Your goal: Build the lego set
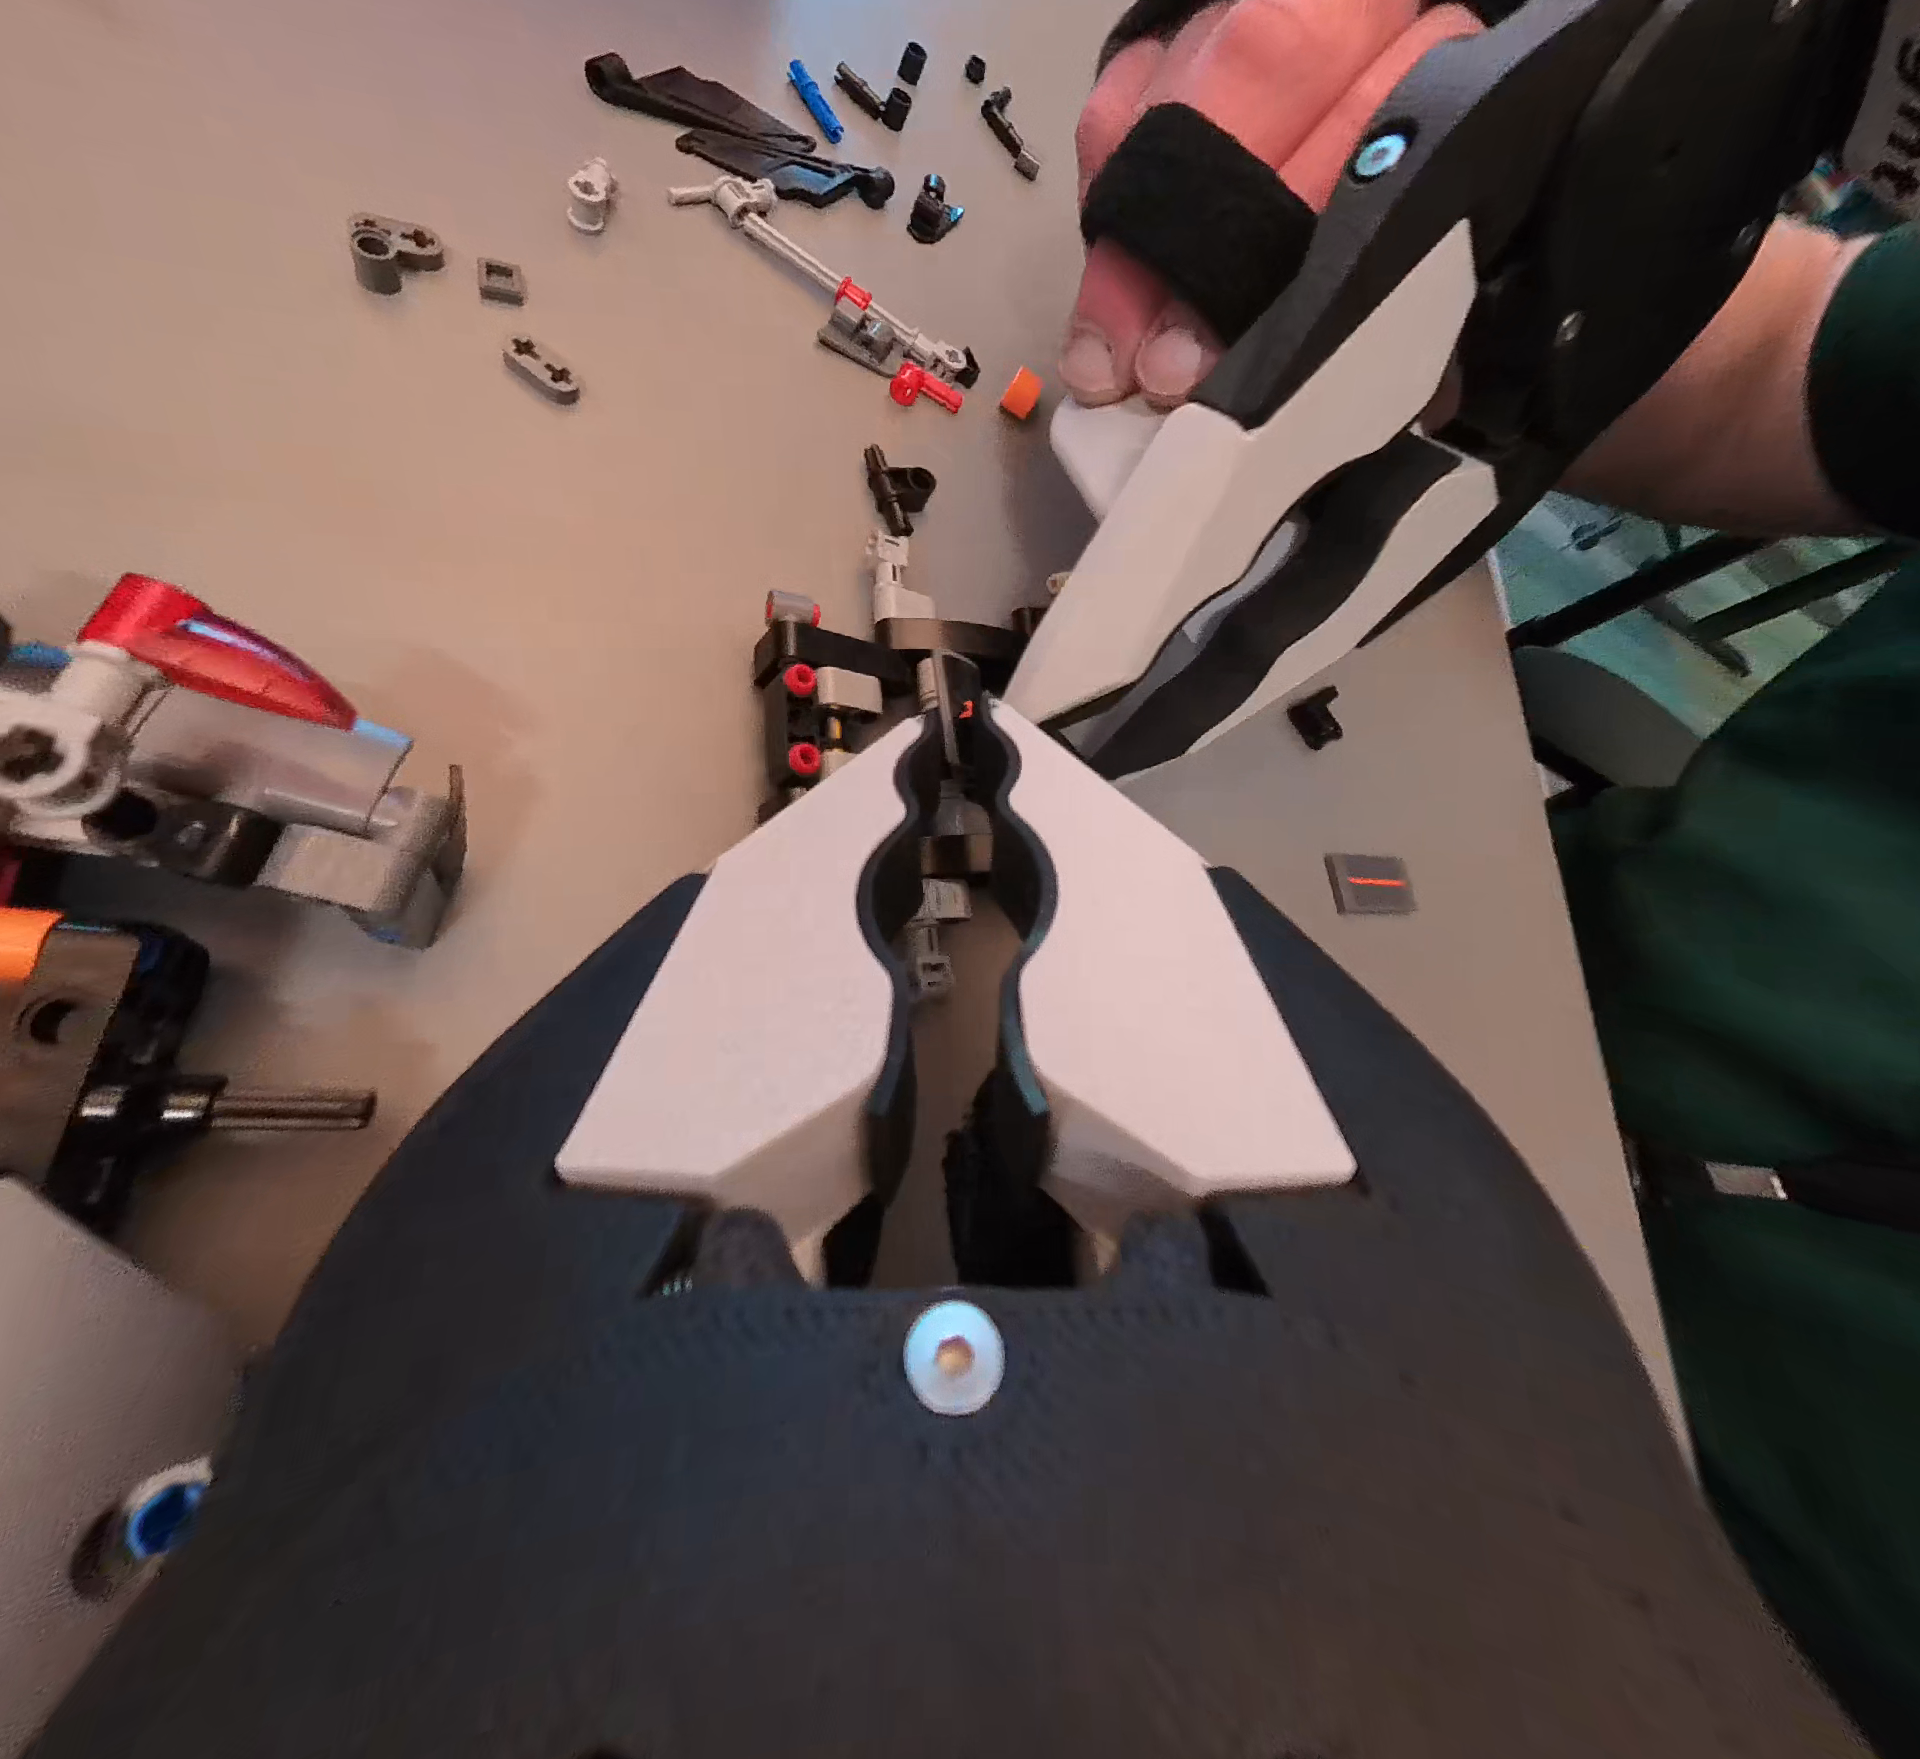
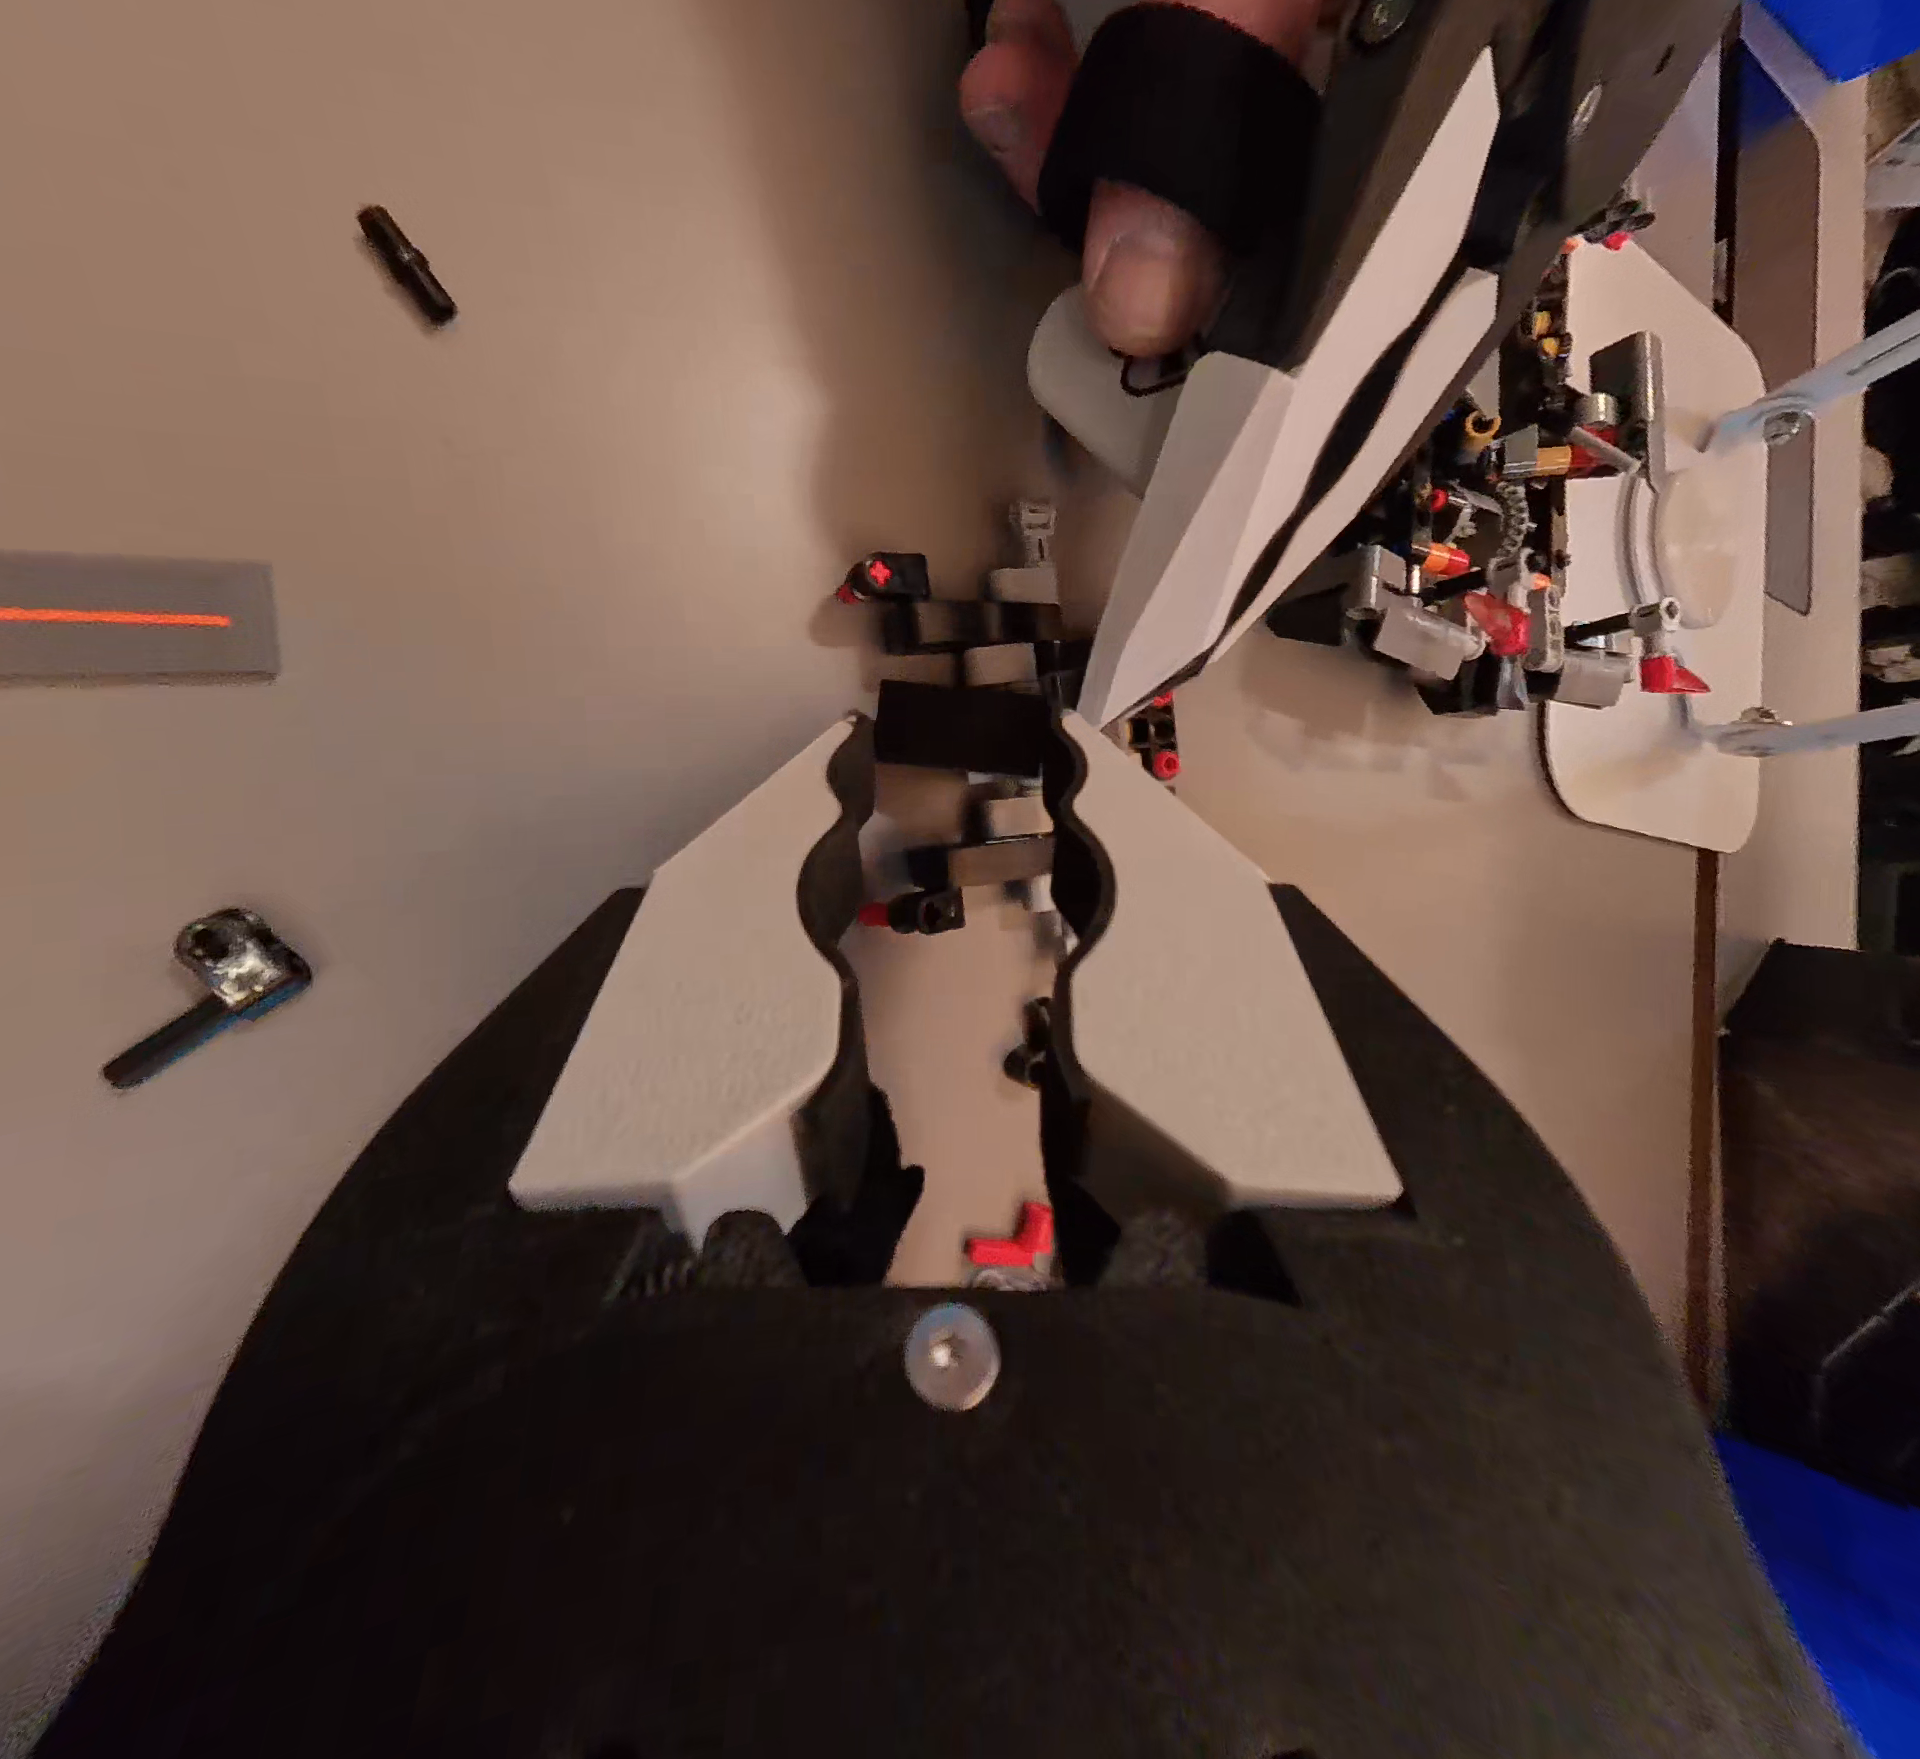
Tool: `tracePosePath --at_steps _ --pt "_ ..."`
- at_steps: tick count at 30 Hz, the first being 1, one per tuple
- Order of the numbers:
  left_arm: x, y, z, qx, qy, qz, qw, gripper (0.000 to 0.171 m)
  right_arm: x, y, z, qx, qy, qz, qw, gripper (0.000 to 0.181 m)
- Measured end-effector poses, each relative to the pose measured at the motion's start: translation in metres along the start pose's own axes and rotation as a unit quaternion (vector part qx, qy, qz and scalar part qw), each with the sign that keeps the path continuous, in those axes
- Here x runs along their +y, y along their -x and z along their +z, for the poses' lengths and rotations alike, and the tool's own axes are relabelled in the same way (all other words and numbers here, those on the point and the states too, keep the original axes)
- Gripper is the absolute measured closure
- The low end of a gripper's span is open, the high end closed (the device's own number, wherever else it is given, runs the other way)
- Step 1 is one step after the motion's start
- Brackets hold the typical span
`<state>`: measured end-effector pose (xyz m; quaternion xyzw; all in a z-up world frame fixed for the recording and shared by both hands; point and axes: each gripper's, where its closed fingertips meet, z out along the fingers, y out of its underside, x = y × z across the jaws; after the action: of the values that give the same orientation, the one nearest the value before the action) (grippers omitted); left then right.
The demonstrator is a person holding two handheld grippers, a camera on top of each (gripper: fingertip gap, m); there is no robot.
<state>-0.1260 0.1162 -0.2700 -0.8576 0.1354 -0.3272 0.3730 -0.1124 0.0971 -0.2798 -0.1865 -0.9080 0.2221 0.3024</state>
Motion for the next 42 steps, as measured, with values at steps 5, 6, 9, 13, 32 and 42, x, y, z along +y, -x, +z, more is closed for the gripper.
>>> tracePosePath --at_steps 5,6,9,13,32,42 --pt "-0.001 0.002 0.0 0.009 -0.002 -0.016 1.0 0.169 0.002 -0.001 0.0 -0.003 -0.007 -0.048 0.999 0.151" --pt "-0.002 0.001 0.0 0.011 -0.003 -0.015 1.0 0.169 0.003 -0.001 0.001 -0.005 -0.01 -0.053 0.999 0.151" --pt "-0.002 0.001 0.0 0.01 -0.005 -0.013 1.0 0.169 0.004 -0.001 0.0 -0.007 -0.024 -0.06 0.998 0.151" --pt "-0.005 -0.001 -0.001 0.008 -0.015 0.001 1.0 0.165 0.005 -0.002 0.001 0.004 -0.031 -0.063 0.998 0.151" --pt "0.005 0.01 0.007 -0.109 0.03 0.113 0.987 0.153 0.014 -0.011 0.002 0.033 -0.033 -0.085 0.995 0.151" --pt "0.002 0.01 0.007 -0.102 0.02 0.101 0.989 0.155 0.014 -0.013 0.003 0.051 -0.019 -0.107 0.993 0.151"
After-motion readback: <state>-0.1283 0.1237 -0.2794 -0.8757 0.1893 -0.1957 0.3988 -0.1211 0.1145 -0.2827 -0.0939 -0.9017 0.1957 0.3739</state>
